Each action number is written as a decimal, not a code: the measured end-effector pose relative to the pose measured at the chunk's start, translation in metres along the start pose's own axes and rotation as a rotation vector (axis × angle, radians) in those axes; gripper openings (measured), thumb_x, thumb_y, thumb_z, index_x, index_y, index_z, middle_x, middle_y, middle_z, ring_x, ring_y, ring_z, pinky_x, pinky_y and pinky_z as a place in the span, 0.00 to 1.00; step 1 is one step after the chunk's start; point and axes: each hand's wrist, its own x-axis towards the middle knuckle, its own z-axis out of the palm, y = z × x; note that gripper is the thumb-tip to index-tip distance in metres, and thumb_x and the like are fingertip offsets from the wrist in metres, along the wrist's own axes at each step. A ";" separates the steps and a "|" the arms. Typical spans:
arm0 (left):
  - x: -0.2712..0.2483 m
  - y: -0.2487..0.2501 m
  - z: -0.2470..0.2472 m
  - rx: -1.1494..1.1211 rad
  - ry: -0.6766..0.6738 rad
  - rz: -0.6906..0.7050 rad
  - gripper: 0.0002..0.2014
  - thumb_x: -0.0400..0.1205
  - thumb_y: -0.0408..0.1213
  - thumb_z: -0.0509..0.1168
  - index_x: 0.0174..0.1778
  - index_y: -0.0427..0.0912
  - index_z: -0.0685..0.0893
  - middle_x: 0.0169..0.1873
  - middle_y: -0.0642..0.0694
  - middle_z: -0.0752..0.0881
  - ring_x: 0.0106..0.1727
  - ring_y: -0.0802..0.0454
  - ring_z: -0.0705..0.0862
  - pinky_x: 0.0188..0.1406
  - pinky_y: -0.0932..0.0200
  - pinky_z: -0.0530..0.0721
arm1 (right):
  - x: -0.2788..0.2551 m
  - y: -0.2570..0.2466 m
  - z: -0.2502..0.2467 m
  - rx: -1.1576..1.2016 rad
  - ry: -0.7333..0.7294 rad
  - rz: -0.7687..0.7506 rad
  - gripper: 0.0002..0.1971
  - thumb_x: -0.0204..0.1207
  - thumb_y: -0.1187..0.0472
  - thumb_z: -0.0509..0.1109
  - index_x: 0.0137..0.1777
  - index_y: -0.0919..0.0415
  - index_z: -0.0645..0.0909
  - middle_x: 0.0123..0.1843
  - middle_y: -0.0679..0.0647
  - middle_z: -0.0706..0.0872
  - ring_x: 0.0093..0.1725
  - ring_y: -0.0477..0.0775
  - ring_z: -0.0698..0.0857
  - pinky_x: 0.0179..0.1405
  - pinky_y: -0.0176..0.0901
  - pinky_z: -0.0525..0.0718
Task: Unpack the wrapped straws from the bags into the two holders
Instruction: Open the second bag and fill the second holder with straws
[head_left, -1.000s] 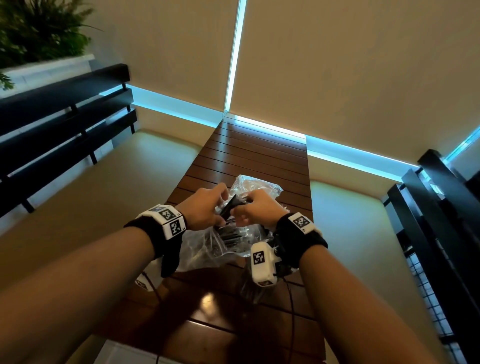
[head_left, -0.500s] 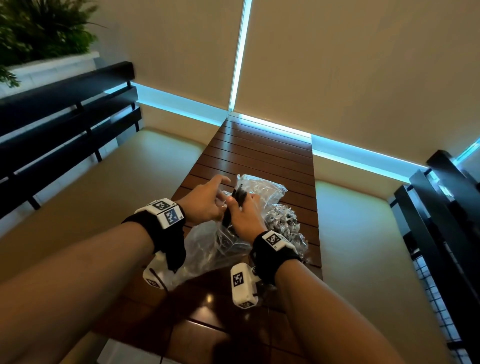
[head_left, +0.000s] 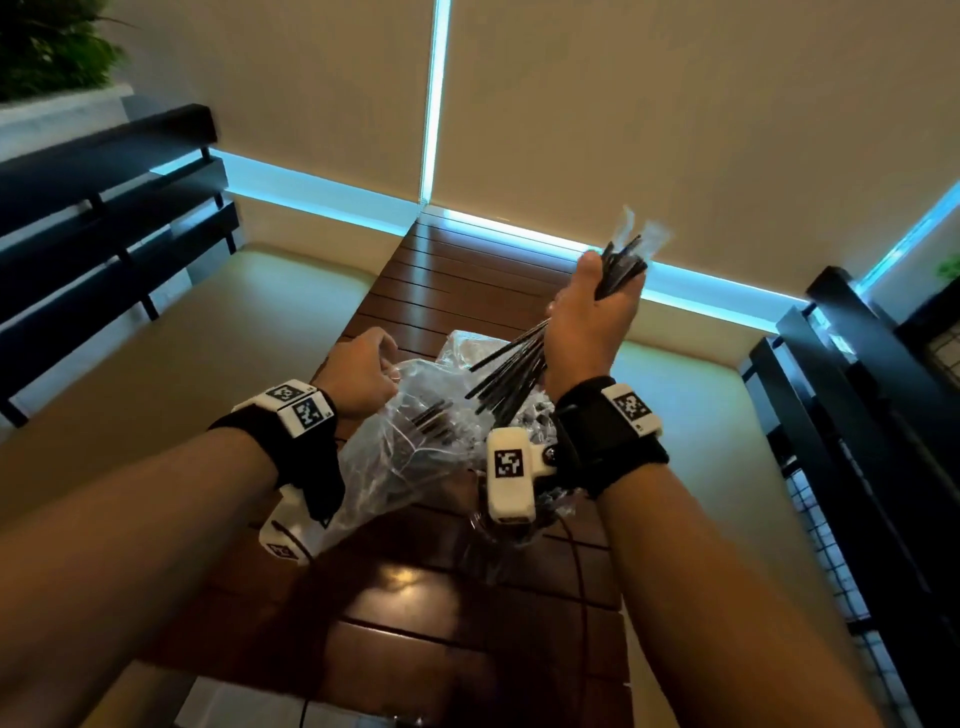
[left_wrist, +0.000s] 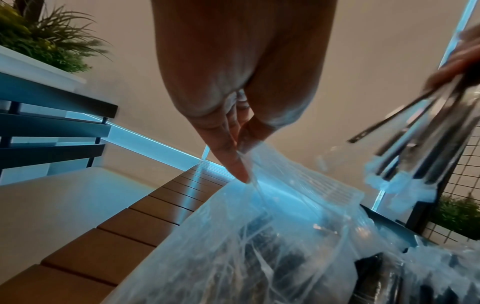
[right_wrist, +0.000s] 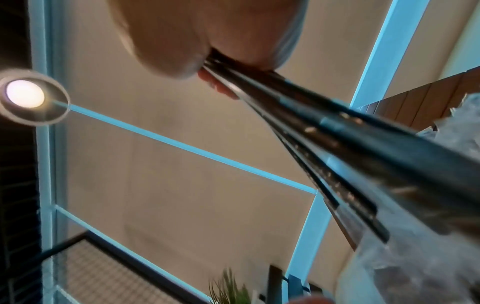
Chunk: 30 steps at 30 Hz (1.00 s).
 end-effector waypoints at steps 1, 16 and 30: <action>0.000 0.000 -0.001 0.003 0.009 -0.011 0.18 0.74 0.28 0.75 0.58 0.41 0.81 0.46 0.46 0.89 0.48 0.48 0.86 0.48 0.57 0.81 | 0.007 -0.003 -0.009 0.029 0.063 -0.010 0.19 0.69 0.35 0.64 0.52 0.46 0.76 0.43 0.54 0.84 0.41 0.59 0.83 0.49 0.73 0.86; -0.007 0.003 -0.002 0.013 -0.005 -0.006 0.17 0.74 0.31 0.77 0.56 0.42 0.81 0.45 0.47 0.89 0.49 0.50 0.87 0.50 0.55 0.85 | -0.001 0.045 -0.066 -0.101 0.254 0.121 0.28 0.59 0.19 0.65 0.41 0.42 0.79 0.40 0.56 0.88 0.44 0.70 0.90 0.42 0.69 0.89; -0.009 0.005 -0.007 0.026 0.001 0.021 0.16 0.77 0.30 0.75 0.59 0.40 0.81 0.47 0.46 0.88 0.49 0.48 0.87 0.51 0.55 0.84 | -0.060 0.088 -0.084 -0.644 -0.342 -0.425 0.22 0.79 0.36 0.60 0.28 0.42 0.59 0.30 0.34 0.67 0.41 0.50 0.72 0.49 0.50 0.68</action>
